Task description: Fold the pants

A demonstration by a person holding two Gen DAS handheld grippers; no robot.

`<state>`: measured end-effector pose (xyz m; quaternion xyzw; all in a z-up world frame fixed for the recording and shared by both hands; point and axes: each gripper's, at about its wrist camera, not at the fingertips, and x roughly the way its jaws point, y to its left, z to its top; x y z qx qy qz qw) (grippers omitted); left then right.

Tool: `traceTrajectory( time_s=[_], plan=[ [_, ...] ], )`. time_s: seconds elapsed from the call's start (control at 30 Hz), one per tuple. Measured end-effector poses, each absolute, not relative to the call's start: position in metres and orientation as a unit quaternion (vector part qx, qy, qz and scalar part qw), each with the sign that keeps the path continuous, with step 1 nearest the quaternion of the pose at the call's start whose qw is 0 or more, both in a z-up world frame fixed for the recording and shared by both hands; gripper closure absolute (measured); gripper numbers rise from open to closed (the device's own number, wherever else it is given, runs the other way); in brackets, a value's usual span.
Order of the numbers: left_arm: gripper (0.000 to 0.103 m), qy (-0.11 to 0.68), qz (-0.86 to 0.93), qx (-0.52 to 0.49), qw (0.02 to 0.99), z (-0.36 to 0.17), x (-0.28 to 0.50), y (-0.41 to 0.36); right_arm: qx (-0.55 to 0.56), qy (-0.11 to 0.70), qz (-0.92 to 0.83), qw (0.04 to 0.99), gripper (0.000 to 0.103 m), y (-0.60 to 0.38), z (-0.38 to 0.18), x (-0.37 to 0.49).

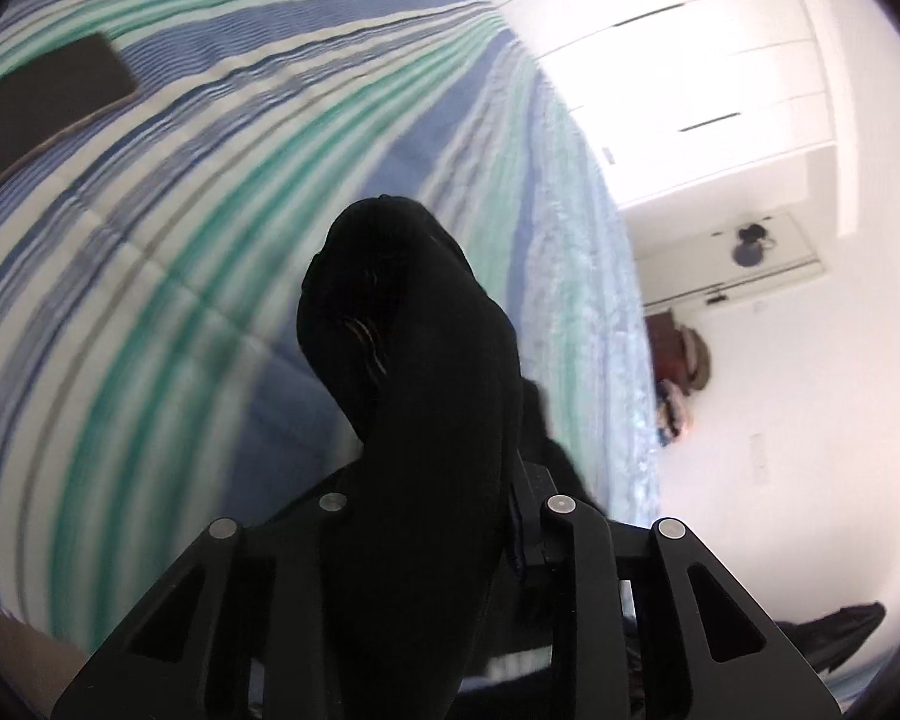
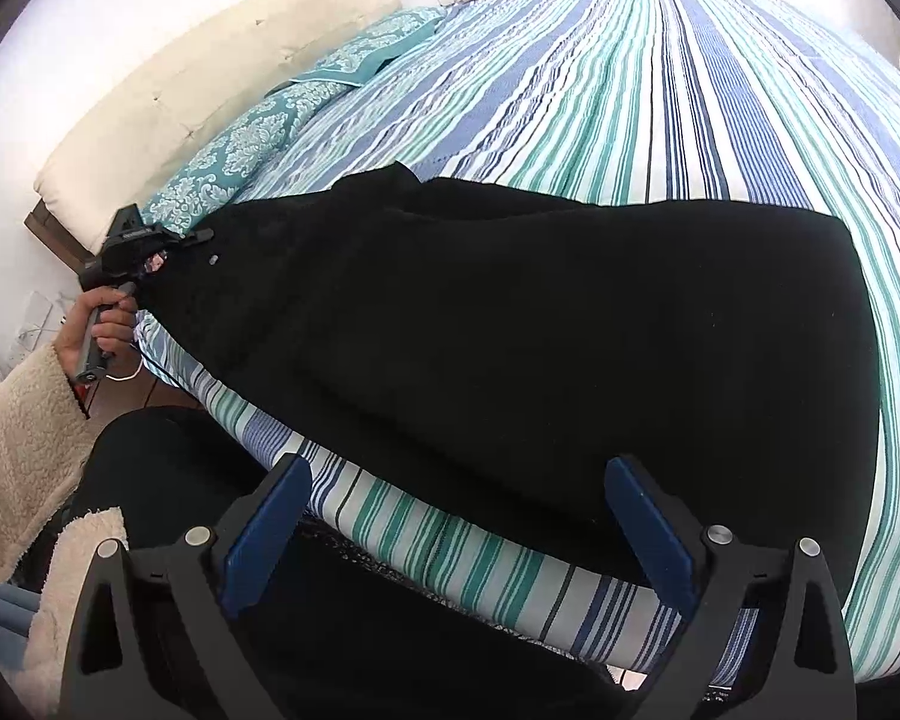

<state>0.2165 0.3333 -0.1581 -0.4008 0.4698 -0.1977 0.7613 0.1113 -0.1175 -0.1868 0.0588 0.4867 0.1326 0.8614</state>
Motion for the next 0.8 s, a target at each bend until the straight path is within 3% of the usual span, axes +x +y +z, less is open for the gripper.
traceTrajectory(
  time_s=[0.23, 0.47, 0.6, 0.67, 0.8],
  plan=[
    [0.076, 0.468, -0.245, -0.377, 0.761, -0.118, 0.201, 0.24, 0.079, 0.465, 0.141, 0.87, 0.005, -0.121, -0.176, 0.112],
    [0.076, 0.48, -0.272, -0.365, 0.75, -0.133, 0.209, 0.137, 0.111, 0.434, 0.141, 0.883, 0.005, -0.138, -0.156, 0.11],
    [0.075, 0.502, -0.257, -0.308, 0.767, -0.149, 0.208, 0.088, 0.106, 0.429, 0.165, 0.882, 0.005, -0.139, -0.154, 0.112],
    [0.072, 0.507, -0.249, -0.268, 0.78, -0.152, 0.209, 0.065, 0.107, 0.431, 0.199, 0.874, 0.005, -0.131, -0.158, 0.119],
    [0.055, 0.534, -0.252, -0.235, 0.772, -0.16, 0.21, 0.046, 0.143, 0.45, 0.292, 0.832, 0.005, -0.108, -0.179, 0.154]
  ],
)
